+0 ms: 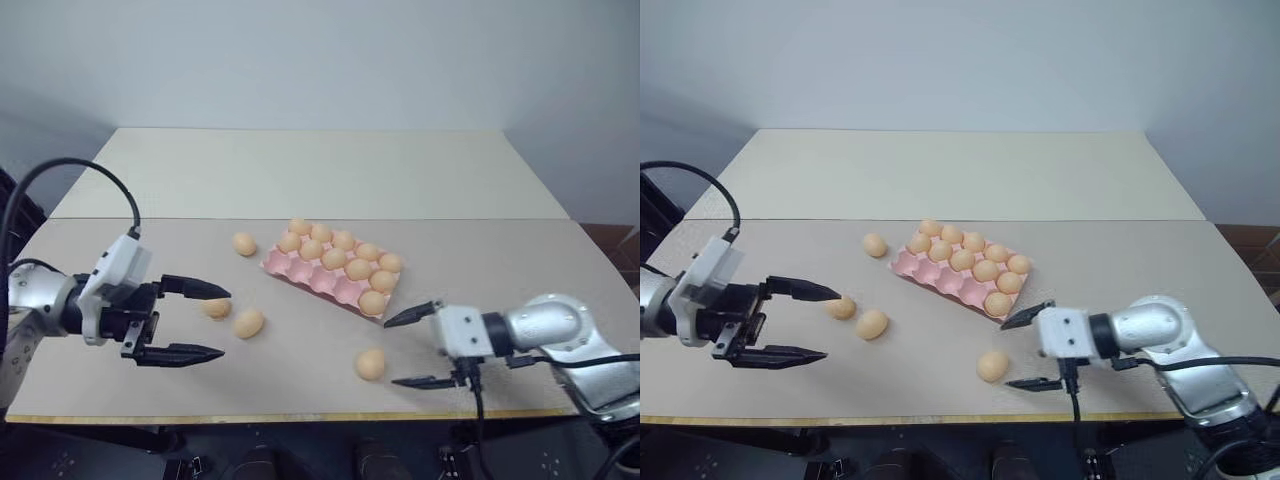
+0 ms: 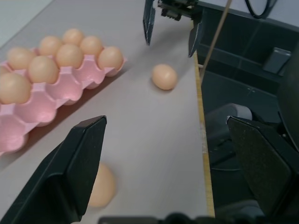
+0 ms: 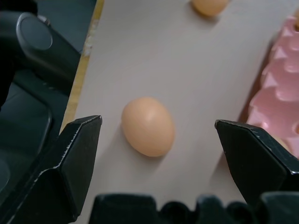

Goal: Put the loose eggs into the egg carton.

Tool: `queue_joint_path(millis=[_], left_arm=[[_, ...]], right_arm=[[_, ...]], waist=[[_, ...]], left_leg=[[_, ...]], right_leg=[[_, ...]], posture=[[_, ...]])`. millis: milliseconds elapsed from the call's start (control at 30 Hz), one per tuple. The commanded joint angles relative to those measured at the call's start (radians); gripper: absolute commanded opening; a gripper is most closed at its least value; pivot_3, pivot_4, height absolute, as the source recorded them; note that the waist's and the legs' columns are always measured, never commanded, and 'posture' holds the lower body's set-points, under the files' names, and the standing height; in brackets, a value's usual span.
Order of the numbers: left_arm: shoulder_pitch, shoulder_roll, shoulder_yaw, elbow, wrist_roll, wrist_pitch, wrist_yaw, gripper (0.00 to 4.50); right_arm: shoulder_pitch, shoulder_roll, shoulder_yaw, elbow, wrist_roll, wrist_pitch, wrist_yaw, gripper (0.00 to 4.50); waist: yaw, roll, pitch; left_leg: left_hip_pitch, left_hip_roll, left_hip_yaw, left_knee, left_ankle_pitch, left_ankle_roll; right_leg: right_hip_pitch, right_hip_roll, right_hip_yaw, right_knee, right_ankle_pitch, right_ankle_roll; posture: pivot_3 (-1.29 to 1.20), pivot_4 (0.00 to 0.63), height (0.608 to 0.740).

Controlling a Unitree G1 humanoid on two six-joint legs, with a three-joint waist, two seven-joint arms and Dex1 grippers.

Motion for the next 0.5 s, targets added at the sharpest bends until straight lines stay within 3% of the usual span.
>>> queue_joint_path(millis=[33,233,367,500], left_arm=[[-0.024,-0.003,-0.016,-0.005,0.002,-0.031,-0.022,4.47],[-0.034,-0.009,-0.033,0.005,0.012,-0.045,-0.025,4.47],[-0.017,0.0,-0.016,0.006,0.018,-0.052,-0.028,4.5],[-0.003,0.002,0.008,0.009,0.011,-0.047,-0.013,4.5]], right_arm=[[-0.038,0.031,0.057,0.054,-0.088,-0.084,-0.014,4.5],[-0.09,0.116,0.143,0.163,-0.171,-0.132,-0.034,4.5],[-0.101,0.139,0.146,0.188,-0.162,-0.141,-0.028,3.63],[-0.107,0.141,0.105,0.161,-0.126,-0.112,-0.039,2.16]], waist=[[0.001,0.0,0.0],[0.002,0.0,0.0],[0.002,0.0,0.0],[0.002,0.0,0.0]], left_leg=[[0.0,0.0,0.0,0.0,0.0,0.0],[0.0,0.0,0.0,0.0,0.0,0.0],[0.0,0.0,0.0,0.0,0.0,0.0],[0.0,0.0,0.0,0.0,0.0,0.0]], right_leg=[[0.0,0.0,0.0,0.0,0.0,0.0],[0.0,0.0,0.0,0.0,0.0,0.0],[0.0,0.0,0.0,0.0,0.0,0.0],[0.0,0.0,0.0,0.001,0.0,0.0]], posture=[[0.0,0.15,0.74],[0.0,0.15,0.74],[0.0,0.15,0.74],[0.0,0.15,0.74]])
